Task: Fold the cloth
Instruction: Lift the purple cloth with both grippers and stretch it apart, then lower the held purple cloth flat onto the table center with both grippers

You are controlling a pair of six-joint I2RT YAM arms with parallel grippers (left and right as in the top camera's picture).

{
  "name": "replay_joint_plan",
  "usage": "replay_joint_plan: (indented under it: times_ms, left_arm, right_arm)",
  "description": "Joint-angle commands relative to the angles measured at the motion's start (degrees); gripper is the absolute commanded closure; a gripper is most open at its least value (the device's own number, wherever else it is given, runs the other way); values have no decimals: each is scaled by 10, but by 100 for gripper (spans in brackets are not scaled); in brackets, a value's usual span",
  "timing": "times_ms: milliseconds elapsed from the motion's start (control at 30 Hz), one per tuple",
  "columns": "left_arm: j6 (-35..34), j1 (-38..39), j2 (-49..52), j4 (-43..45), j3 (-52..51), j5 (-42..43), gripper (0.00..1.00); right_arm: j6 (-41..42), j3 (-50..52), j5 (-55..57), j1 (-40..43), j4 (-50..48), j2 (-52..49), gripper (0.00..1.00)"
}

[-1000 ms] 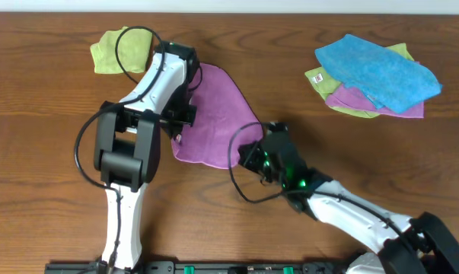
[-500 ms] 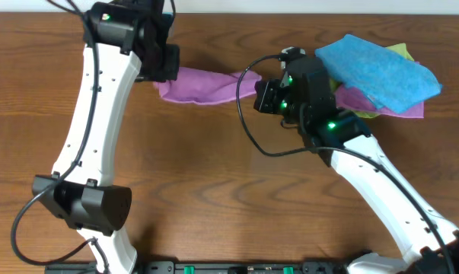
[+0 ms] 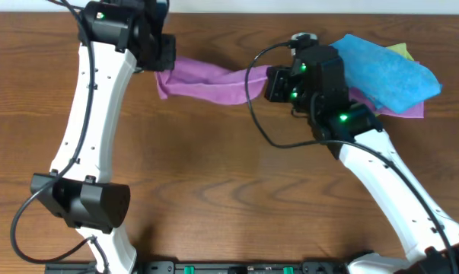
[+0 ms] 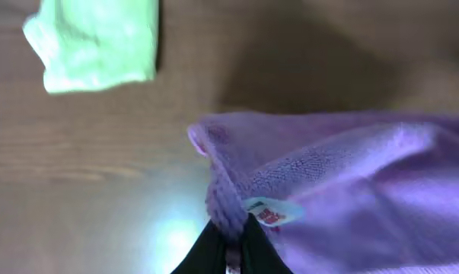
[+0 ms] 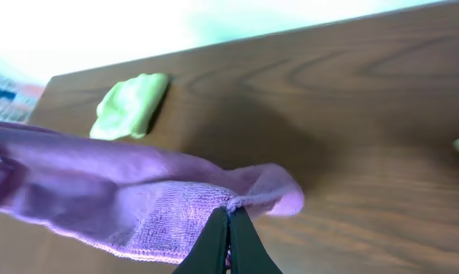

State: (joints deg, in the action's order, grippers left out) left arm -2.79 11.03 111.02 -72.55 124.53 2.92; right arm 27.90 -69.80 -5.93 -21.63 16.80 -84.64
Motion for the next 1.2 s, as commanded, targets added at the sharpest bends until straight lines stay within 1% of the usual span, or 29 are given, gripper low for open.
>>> replay_joint_plan:
  times_ms: [0, 67, 167, 233, 300, 367, 467, 600, 733, 933, 1133, 1167]
  left_arm:
    - [-5, -12, 18, 24, 1, 17, 91]
    - [-18, -15, 22, 37, 1, 39, 94]
    - [-12, -14, 22, 38, 1, 68, 94]
    - [-5, -12, 22, 9, 1, 94, 94]
    - [5, -8, 22, -37, -7, 118, 94]
    - [16, -2, 22, -71, -25, 120, 94]
    - [18, 10, 22, -106, -72, 122, 94]
    - [19, 19, 22, -140, -111, 127, 94]
    - [42, 22, 22, -180, -132, 168, 94]
    - [46, 30, 22, -243, -142, 168, 94]
    - [57, 54, 18, -240, -181, 172, 94]
    - [58, 59, 18, -235, -191, 173, 88]
  right_arm:
    - [-36, -13, 21, 21, -26, 0, 99]
    - [-39, -14, 18, 32, -44, 0, 99]
    - [-51, -14, 1, 35, -42, 0, 99]
    - [-53, -14, -26, 29, -29, 2, 99]
    - [-53, -14, -38, 17, 3, 2, 99]
    - [-52, -14, -37, -2, 49, 2, 99]
    - [-48, -14, -8, -40, 110, 2, 98]
    - [-22, -14, 10, -69, 163, 5, 98]
    - [15, -14, 10, -93, 228, 13, 99]
    - [29, -14, 11, -129, 292, 22, 99]
    - [29, -14, 21, -138, 319, 21, 98]
    - [29, -14, 23, -138, 322, 21, 95]
